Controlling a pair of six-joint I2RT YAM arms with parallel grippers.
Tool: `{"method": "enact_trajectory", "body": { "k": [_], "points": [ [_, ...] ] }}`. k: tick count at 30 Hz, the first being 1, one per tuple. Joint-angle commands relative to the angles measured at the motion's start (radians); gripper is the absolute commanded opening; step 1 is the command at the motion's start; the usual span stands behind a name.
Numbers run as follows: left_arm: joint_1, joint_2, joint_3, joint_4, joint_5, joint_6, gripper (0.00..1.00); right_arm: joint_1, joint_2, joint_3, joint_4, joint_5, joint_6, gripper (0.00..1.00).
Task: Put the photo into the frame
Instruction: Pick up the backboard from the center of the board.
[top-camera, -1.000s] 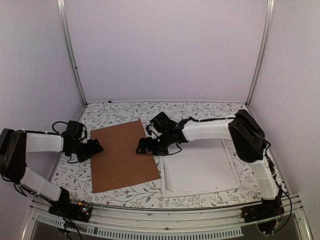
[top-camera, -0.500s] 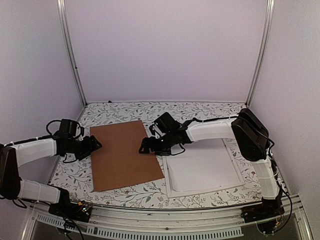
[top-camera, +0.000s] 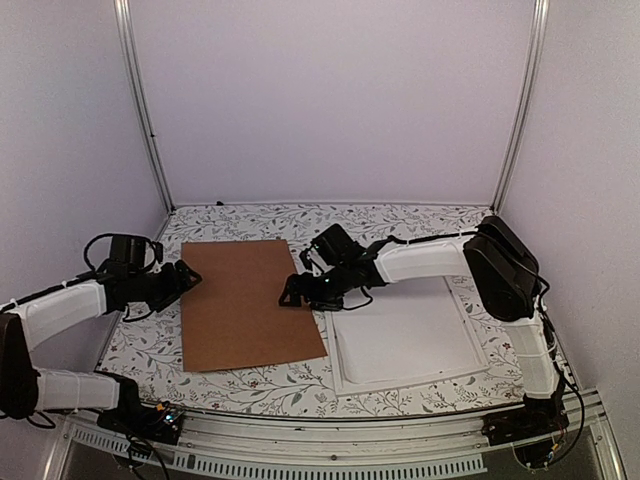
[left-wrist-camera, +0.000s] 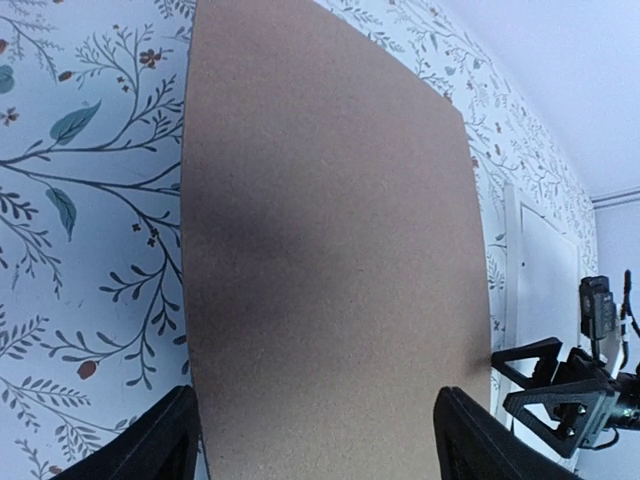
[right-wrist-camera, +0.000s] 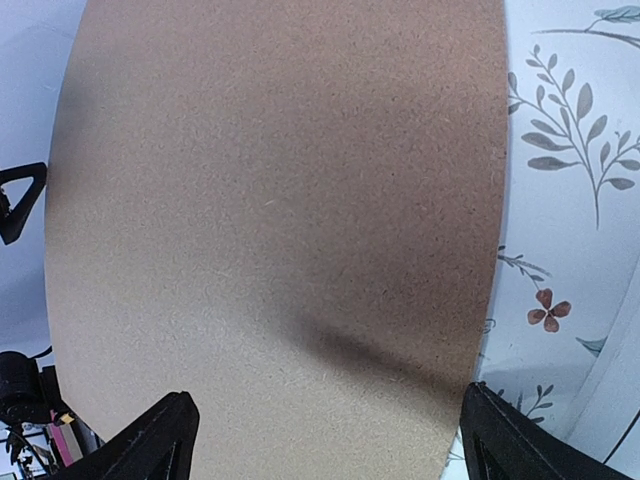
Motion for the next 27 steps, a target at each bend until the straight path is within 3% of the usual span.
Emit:
{"method": "enact_trajectory", "body": {
  "k": [1, 27],
  "points": [
    [-0.029, -0.047, 0.013, 0.087, 0.232, -0.038, 0.82, 0.039, 0.028, -0.044, 0.026, -0.144, -0.002, 0.94],
    [-0.042, -0.157, 0.030, 0.187, 0.368, -0.119, 0.84, 0.053, 0.020, -0.176, 0.328, -0.408, 0.071, 0.93]
  ]
}}
